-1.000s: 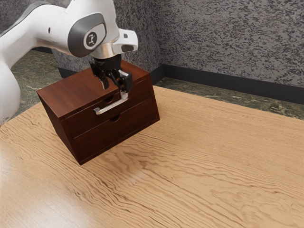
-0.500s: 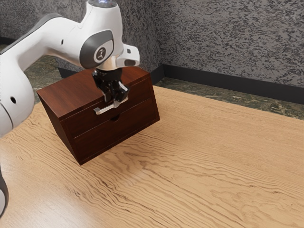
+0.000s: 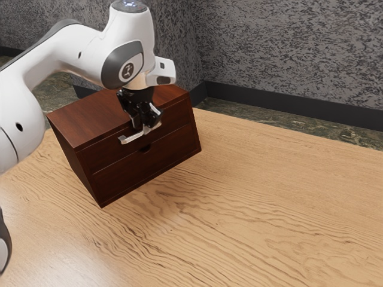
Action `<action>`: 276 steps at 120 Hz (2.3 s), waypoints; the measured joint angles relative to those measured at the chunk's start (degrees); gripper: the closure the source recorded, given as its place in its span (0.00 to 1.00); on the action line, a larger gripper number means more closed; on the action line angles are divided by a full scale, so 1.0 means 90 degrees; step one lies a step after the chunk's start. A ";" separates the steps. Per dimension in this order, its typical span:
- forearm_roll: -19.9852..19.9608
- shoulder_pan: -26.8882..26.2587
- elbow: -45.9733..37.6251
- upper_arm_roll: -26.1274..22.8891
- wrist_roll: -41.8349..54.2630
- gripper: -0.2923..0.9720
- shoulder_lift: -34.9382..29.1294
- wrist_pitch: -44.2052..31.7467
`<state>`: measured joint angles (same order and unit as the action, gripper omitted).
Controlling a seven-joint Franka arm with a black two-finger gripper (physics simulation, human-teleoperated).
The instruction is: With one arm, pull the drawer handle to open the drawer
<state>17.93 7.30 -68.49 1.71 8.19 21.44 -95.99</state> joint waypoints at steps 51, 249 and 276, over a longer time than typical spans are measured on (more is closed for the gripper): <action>-0.0032 -0.0644 -0.0803 0.0561 -0.0033 0.76 -0.0345 -0.0298; -0.0270 -0.2476 -0.2526 0.0683 -0.0397 0.72 -0.1479 -0.0813; -0.0390 -0.2509 -0.2449 0.0688 -0.0444 0.69 -0.1823 -0.0674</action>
<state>14.42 -15.27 -90.53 7.91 4.20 5.03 -102.05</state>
